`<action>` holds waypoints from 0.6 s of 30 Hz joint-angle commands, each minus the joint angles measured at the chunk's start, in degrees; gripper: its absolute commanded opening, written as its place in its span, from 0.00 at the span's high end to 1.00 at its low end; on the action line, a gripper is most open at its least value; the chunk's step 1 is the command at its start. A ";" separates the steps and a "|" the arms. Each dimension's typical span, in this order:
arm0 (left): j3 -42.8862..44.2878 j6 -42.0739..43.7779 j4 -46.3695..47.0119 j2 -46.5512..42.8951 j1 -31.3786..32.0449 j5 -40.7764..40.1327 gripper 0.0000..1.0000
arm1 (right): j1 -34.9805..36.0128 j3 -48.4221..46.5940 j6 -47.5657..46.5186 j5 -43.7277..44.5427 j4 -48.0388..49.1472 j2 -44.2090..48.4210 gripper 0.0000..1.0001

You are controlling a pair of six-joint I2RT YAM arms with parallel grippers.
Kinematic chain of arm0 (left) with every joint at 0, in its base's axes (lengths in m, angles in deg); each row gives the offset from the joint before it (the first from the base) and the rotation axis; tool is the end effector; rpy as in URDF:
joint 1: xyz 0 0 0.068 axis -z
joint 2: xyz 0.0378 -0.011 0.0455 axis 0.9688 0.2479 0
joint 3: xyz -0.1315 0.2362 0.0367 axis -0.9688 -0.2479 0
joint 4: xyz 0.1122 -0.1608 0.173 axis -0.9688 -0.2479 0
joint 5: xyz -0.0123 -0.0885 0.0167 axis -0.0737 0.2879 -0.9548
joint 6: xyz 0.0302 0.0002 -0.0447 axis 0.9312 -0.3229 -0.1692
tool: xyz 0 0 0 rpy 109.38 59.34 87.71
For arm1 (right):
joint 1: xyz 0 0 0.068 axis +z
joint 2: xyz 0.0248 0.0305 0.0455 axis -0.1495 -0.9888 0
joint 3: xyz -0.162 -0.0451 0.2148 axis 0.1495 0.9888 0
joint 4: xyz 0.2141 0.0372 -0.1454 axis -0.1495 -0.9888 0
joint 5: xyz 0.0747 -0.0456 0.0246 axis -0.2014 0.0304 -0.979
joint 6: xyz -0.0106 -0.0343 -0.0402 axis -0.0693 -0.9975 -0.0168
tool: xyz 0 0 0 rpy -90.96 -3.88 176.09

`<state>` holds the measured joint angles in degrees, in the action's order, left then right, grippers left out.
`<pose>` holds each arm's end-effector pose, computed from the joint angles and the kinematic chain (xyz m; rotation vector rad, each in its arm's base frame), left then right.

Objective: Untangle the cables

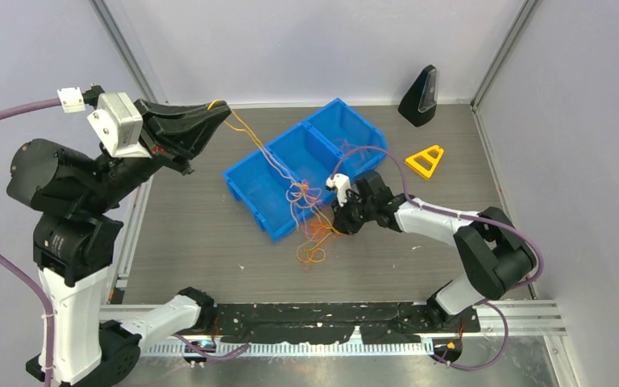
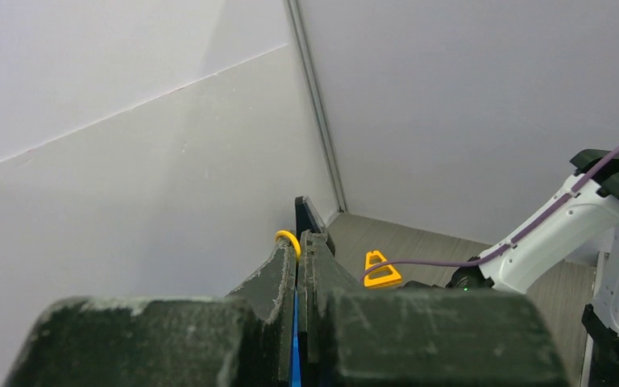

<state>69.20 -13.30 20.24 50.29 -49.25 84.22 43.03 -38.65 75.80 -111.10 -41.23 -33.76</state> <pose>0.0788 -0.0583 0.6004 0.7242 1.0398 -0.6747 0.2390 0.1826 0.1712 -1.0476 2.2046 0.7663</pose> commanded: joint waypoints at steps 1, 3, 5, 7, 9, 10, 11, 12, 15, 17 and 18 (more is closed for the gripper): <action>0.79 1.72 2.33 0.31 -0.31 -2.68 1.00 | -0.85 -0.68 -6.30 0.09 -5.40 6.11 0.94; 1.52 2.64 2.60 0.34 -0.29 -4.61 1.00 | -1.23 -0.16 -11.60 4.08 -9.68 9.70 0.94; 2.39 2.97 3.12 0.42 -0.24 -5.91 1.00 | -3.23 -0.01 -17.19 7.67 -15.14 10.90 0.94; 2.84 2.79 3.46 0.30 -0.29 -6.45 1.00 | -7.03 0.10 -22.38 10.76 -19.67 11.36 0.94; 2.74 2.52 3.83 0.08 -0.28 -7.10 1.00 | -12.17 0.58 -27.17 12.83 -22.49 11.03 0.94; 2.57 2.51 3.94 -0.09 -0.29 -7.42 1.00 | -15.77 0.57 -30.16 13.48 -24.17 10.69 0.94; 2.31 2.52 4.15 -0.27 -0.23 -7.91 1.00 | -17.37 0.60 -31.45 14.46 -25.51 9.74 0.94; 2.02 2.70 4.49 -0.49 -0.28 -8.33 1.00 | -20.61 0.61 -33.89 14.82 -26.00 9.12 0.94; 1.87 3.07 4.70 -0.75 -0.31 -9.07 1.00 | -25.62 1.05 -37.96 17.12 -26.60 5.25 0.95; 2.24 3.40 4.54 -0.72 -0.29 -9.95 1.00 | -28.49 1.21 -40.20 18.16 -26.42 2.78 0.94; 2.51 3.58 4.34 -0.76 -0.29 -10.66 1.00 | -30.58 1.23 -41.31 18.81 -26.19 2.04 0.94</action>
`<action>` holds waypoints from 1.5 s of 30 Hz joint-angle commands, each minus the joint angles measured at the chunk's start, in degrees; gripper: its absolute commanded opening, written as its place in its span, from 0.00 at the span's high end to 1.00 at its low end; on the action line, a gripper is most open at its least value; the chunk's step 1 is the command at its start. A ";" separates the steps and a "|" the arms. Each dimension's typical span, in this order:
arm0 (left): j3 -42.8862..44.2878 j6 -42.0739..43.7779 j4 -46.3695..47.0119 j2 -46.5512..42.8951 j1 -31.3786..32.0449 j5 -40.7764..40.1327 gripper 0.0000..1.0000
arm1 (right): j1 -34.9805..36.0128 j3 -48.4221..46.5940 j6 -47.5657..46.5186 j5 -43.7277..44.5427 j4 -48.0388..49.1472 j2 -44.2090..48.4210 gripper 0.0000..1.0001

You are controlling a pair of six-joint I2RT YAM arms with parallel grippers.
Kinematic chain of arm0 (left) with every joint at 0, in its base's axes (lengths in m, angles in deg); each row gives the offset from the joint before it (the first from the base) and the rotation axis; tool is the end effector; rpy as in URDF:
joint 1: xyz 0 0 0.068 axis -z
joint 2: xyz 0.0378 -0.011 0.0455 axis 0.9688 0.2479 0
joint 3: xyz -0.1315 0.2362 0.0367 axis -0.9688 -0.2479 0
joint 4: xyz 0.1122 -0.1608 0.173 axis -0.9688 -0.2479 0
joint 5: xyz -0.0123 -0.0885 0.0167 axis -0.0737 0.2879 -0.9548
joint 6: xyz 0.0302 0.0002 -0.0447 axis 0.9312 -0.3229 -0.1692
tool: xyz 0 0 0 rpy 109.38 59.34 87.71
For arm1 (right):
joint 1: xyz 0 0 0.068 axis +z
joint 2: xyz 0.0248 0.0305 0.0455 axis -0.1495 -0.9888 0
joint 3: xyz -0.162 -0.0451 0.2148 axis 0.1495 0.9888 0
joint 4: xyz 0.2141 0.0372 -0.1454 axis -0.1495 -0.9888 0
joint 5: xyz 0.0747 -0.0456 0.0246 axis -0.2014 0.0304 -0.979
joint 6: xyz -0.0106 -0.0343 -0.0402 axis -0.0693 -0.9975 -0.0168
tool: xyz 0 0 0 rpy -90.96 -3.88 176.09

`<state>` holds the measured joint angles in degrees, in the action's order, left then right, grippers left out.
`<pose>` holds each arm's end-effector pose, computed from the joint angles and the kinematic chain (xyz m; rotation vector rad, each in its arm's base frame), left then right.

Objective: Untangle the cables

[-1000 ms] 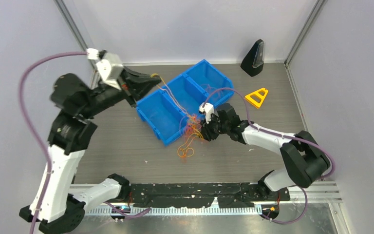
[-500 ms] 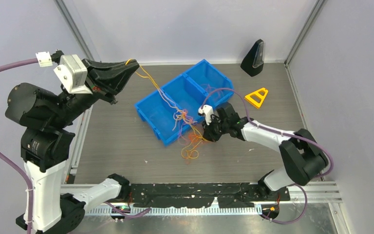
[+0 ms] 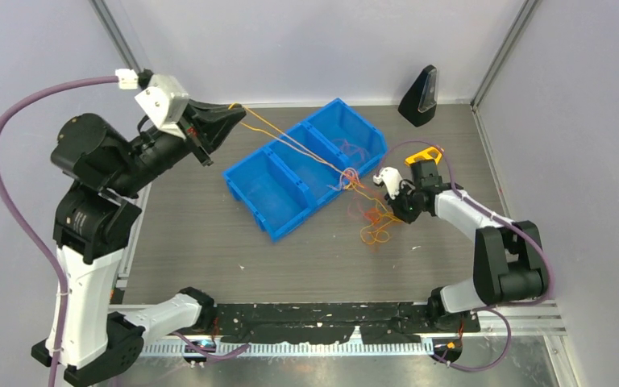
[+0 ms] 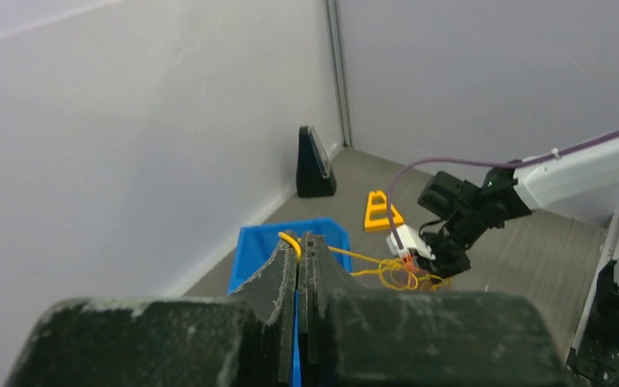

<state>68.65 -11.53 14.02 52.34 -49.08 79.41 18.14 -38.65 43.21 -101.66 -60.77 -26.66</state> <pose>0.1015 -0.0670 0.5845 0.6953 1.2045 -0.6214 0.2590 0.0537 0.1808 -1.1437 2.3021 0.1860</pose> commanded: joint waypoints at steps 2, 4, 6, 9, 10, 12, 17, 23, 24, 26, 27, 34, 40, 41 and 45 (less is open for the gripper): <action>3.72 2.39 10.10 -2.69 -0.46 -6.71 1.00 | -7.65 1.06 -10.24 9.68 -6.27 -6.98 0.94; 4.37 3.40 10.08 -3.00 -0.45 -7.85 1.00 | -9.37 0.57 -11.42 10.37 -5.92 -7.61 0.94; 5.36 4.60 9.96 -2.84 -0.51 -9.03 1.00 | -11.16 -0.20 -12.58 11.04 -6.03 -8.39 0.94; 6.18 6.62 10.13 -3.01 -0.55 -11.47 1.00 | -13.53 -1.65 -13.93 11.15 -6.93 -9.27 0.94; 6.34 7.06 10.09 -2.95 -0.60 -12.17 1.00 | -13.86 -1.92 -14.03 11.12 -7.20 -9.66 0.94; 6.05 6.90 8.92 -3.05 -0.63 -11.98 1.00 | -14.42 -2.53 -14.58 10.77 -8.25 -9.84 0.94; -3.30 0.32 2.92 -4.12 -0.64 6.81 1.00 | -14.48 -4.90 -16.35 -3.81 -18.61 -5.49 0.94; -34.44 -7.70 4.72 -10.36 2.44 17.44 1.00 | -11.17 -12.06 -16.07 -18.55 -32.39 3.41 0.78; -39.80 -6.59 4.89 -10.89 2.61 16.79 1.00 | -9.97 -12.73 -16.39 -18.71 -34.27 3.95 0.71; -45.77 -5.18 5.02 -11.29 2.70 15.81 1.00 | -6.61 -13.26 -17.58 -18.48 -37.50 5.29 0.46; -48.13 -5.04 5.20 -11.01 2.70 15.59 1.00 | -5.83 -13.35 -17.92 -18.04 -38.35 6.00 0.32; -57.70 -0.22 4.03 -9.59 2.70 10.40 1.00 | 3.84 -15.38 -10.93 -17.42 -36.91 8.49 0.12; -58.87 13.96 -3.94 -7.48 2.62 7.75 0.98 | 13.73 -12.62 -2.15 -6.51 -25.91 4.01 0.13; -59.22 18.37 -5.08 -7.62 2.61 6.94 0.98 | 13.88 -12.17 -1.62 -4.56 -23.88 3.15 0.14; -60.85 28.19 -8.62 -9.00 2.65 5.22 0.97 | 11.68 -13.74 -0.63 1.70 -22.42 -0.83 0.15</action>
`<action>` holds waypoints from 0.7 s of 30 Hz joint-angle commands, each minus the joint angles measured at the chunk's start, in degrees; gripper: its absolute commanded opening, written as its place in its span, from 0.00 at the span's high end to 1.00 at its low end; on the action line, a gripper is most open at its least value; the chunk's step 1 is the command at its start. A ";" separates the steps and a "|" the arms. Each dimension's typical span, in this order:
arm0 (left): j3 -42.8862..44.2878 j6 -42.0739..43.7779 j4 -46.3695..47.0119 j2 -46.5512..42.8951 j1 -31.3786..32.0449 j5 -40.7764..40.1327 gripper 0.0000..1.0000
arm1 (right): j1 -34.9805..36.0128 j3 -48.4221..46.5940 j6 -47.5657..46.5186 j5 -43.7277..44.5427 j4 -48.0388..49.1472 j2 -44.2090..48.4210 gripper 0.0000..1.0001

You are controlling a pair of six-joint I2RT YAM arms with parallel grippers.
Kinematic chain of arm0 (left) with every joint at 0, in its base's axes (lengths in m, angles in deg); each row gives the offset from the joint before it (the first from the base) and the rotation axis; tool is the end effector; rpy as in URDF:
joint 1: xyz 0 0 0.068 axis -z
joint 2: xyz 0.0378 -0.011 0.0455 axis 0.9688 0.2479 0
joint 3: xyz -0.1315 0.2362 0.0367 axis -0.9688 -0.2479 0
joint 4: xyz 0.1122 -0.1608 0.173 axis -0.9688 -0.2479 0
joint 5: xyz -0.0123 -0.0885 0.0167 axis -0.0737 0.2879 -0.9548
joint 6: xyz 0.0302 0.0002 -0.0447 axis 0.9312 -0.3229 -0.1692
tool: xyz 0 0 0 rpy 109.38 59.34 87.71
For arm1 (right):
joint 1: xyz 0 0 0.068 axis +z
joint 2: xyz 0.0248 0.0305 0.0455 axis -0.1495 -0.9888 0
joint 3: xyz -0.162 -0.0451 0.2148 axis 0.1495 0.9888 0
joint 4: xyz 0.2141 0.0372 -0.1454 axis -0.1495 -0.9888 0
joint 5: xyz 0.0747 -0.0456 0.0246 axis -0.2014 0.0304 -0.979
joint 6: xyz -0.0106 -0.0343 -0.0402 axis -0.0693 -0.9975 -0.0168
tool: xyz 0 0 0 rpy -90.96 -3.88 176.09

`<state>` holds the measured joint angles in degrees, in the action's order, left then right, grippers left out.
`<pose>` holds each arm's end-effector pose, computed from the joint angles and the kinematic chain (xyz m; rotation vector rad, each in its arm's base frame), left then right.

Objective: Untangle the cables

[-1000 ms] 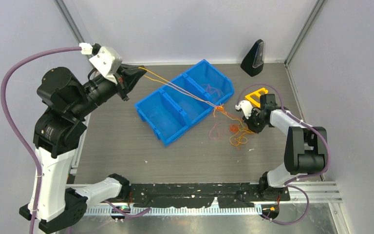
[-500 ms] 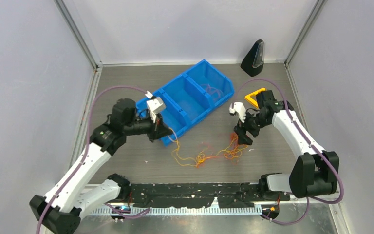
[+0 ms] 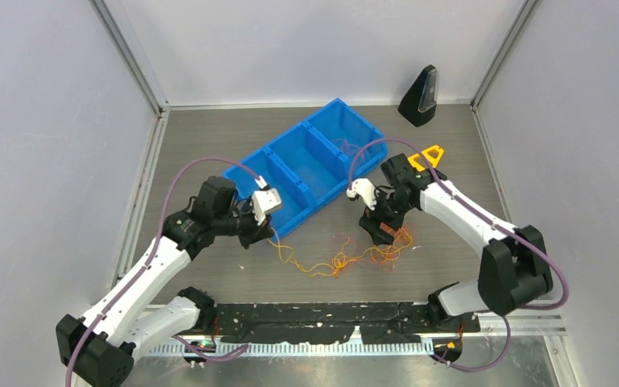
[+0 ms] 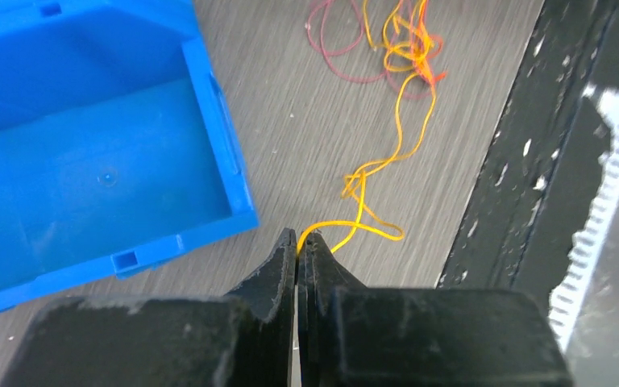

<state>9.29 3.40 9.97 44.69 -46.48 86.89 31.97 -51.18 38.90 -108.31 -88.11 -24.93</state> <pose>0.1538 -0.1071 0.2873 1.1713 1.9669 -0.7344 0.2247 0.1122 0.2313 -1.5799 2.2562 0.4839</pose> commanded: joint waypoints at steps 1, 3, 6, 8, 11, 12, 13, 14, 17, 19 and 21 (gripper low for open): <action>-1.91 14.52 -4.85 -1.72 0.08 -2.47 0.97 | -2.84 -1.59 3.83 8.48 4.93 -3.08 0.15; -2.64 16.78 -4.93 -2.20 0.10 -2.57 0.94 | -4.46 -2.13 4.22 9.49 5.74 -3.49 0.15; -3.62 20.32 -5.63 -2.20 0.82 -3.18 0.89 | -6.84 -1.49 4.45 13.05 7.92 -4.58 0.15; -4.02 21.79 -5.62 -2.10 1.99 -4.33 0.87 | -7.50 -0.57 4.42 15.39 8.17 -7.59 0.14; -3.96 22.39 -4.72 -2.36 3.08 -4.98 0.77 | -7.56 1.49 4.04 16.95 8.51 -10.68 0.20; -3.77 21.93 -4.30 -2.44 3.12 -4.86 0.71 | -7.56 1.74 3.97 16.70 8.56 -11.70 0.30; -3.03 21.28 -4.00 -2.51 3.12 -4.76 0.64 | -7.56 1.78 3.98 16.35 8.38 -12.03 0.36; -2.11 19.38 -3.63 -2.67 3.13 -4.67 0.55 | -7.56 1.49 3.98 14.68 8.02 -12.15 0.47; 1.61 12.80 -2.00 -3.38 2.31 -2.02 0.34 | -7.59 -1.21 3.30 8.04 5.03 -9.50 0.75; 3.15 8.07 1.62 -5.04 1.58 1.37 0.23 | -7.56 -2.84 3.15 2.38 4.06 -5.56 0.92; 3.16 4.04 7.20 -7.11 1.57 3.22 0.14 | -7.53 -4.64 3.25 -5.94 3.26 -0.66 0.94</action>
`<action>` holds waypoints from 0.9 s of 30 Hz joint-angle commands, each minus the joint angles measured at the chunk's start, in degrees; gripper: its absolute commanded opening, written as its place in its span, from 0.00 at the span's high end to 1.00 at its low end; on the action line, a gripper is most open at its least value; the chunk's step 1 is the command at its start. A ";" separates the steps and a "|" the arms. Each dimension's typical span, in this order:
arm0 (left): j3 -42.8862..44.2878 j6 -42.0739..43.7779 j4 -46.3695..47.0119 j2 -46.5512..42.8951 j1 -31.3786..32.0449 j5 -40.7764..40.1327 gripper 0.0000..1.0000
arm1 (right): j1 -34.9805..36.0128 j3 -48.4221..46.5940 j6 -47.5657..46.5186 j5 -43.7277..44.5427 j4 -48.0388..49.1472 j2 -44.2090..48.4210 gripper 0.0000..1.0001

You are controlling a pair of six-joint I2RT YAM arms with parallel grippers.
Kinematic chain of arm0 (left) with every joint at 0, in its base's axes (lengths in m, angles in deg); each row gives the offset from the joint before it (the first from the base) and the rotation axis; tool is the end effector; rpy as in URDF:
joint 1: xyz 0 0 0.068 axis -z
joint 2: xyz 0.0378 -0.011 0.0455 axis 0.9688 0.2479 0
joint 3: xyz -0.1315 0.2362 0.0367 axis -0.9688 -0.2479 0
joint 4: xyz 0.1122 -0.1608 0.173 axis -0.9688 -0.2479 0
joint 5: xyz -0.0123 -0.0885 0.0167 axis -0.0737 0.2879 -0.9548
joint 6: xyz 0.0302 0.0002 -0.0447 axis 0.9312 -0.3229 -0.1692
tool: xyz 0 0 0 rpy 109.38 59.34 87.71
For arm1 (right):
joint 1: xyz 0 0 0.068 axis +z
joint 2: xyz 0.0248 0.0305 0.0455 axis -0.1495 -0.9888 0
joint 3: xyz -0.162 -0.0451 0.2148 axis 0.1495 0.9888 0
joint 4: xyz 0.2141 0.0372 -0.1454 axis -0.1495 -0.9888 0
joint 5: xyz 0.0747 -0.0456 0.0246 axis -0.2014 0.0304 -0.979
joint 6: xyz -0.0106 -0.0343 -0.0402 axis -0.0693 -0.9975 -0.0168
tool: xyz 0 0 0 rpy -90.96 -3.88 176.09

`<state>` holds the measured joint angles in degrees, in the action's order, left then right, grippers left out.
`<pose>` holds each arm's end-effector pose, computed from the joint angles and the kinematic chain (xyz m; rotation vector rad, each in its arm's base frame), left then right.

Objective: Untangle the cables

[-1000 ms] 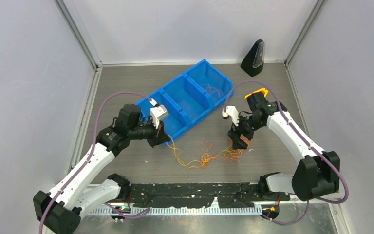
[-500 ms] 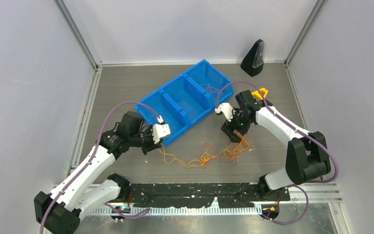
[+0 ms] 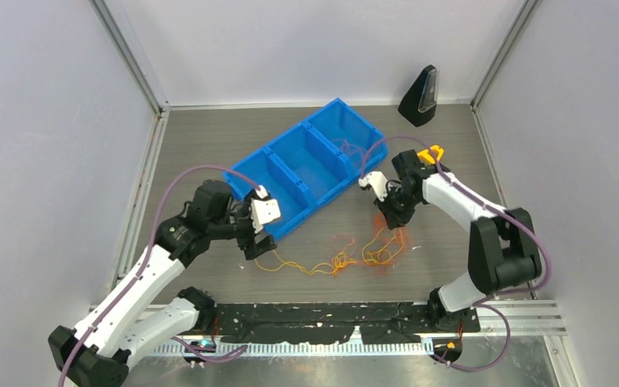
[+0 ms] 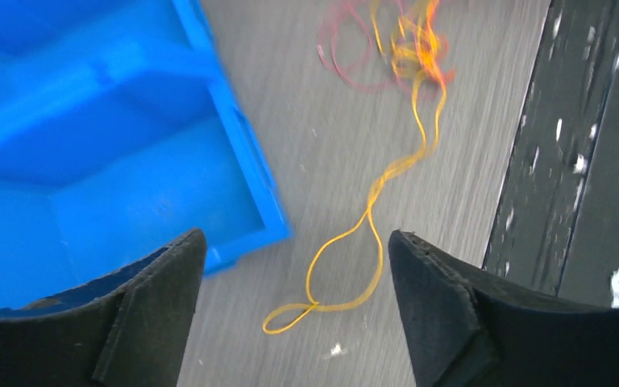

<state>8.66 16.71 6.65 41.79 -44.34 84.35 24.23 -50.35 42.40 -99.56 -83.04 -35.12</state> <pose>0.1395 -0.1050 0.2869 1.4000 1.8080 -0.5868 0.2623 0.0825 0.1846 -1.3762 2.5498 0.2995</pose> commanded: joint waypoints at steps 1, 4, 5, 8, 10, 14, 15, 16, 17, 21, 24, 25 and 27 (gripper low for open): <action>3.60 -11.34 13.46 -4.88 -0.63 6.43 0.11 | 0.15 -5.98 0.07 -16.90 -1.90 12.59 0.94; 4.73 -16.15 19.15 -3.47 0.15 7.76 0.06 | 0.89 -8.33 2.03 -26.04 -2.37 17.86 0.94; 5.66 -17.12 20.28 -2.30 0.81 7.78 0.06 | 1.29 -8.63 2.53 -27.24 -2.36 19.80 0.94; 7.83 -20.07 25.00 1.33 4.15 6.76 0.07 | 4.46 -10.09 4.56 -30.38 -2.70 22.48 0.94; 10.35 -23.03 27.71 3.78 7.37 5.73 0.08 | 6.77 -10.77 6.01 -30.81 -2.67 24.12 0.95; 14.17 -27.63 29.77 9.18 14.37 2.78 0.09 | 10.71 -11.34 8.84 -28.93 -1.22 25.71 0.94; 14.37 -29.09 30.49 10.33 15.73 2.28 0.09 | 11.45 -11.37 9.16 -28.59 -1.08 25.79 0.94; 14.40 -30.45 31.50 11.45 16.80 1.21 0.09 | 11.57 -11.40 9.22 -28.43 -1.19 25.80 0.94; 14.37 -32.00 32.45 12.51 17.57 0.31 0.09 | 11.91 -11.36 9.10 -28.47 -1.33 25.83 0.94; 16.24 -41.64 34.69 18.00 19.21 -2.01 0.14 | 12.94 -10.61 7.68 -29.47 -2.74 26.44 0.94; 18.03 -47.93 35.91 21.72 20.00 -1.26 0.19 | 13.70 -9.51 6.85 -29.29 -2.39 27.36 0.94; 18.00 -49.23 36.78 22.72 20.21 -1.44 0.22 | 13.78 -9.24 6.71 -29.42 -2.18 27.49 0.94; 18.03 -51.30 38.38 24.20 20.32 -1.79 0.33 | 13.88 -9.11 6.64 -29.54 -1.96 27.72 0.94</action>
<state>24.37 -25.41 38.50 64.04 -24.71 83.83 37.50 -59.53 49.52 -127.54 -85.75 -9.48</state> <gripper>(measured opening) 0.781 0.088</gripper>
